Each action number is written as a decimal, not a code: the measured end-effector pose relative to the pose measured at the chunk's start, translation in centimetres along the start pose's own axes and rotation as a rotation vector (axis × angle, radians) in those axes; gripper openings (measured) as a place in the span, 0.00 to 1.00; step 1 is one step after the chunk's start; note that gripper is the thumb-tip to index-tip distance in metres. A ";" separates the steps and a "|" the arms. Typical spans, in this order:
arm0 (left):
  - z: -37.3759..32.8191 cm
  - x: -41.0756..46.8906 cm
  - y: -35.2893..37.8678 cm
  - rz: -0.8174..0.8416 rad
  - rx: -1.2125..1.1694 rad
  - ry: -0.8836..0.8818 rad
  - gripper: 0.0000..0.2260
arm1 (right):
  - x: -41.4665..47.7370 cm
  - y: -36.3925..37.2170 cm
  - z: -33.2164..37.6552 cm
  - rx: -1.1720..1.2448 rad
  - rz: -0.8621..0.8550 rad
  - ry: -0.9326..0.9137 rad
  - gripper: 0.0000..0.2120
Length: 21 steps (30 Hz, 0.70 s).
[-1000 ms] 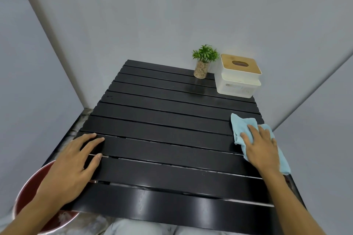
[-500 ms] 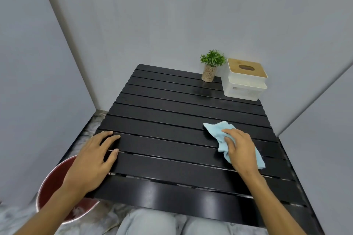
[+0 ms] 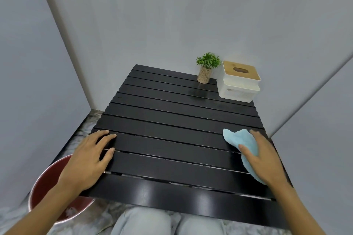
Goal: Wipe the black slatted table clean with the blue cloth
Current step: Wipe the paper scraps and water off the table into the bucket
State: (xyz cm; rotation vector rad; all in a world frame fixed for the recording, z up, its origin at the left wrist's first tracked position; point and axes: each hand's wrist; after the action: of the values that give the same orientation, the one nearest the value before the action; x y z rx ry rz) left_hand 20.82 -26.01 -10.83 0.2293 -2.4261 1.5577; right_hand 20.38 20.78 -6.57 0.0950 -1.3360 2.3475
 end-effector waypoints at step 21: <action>-0.2 0.0 0.2 -0.011 0.004 -0.011 0.24 | 6.2 6.3 0.2 -0.168 0.015 -0.028 0.22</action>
State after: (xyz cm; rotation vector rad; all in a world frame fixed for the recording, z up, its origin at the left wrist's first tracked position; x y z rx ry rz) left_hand 20.82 -25.78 -10.90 0.2519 -2.4258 1.5609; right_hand 12.20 19.89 -9.84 0.0676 -1.5465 2.2429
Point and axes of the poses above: each hand's wrist, its own x-axis towards the middle knuckle, its own y-axis out of the palm, z = x × y, and after that the axes turned 10 degrees about -z, right-handed
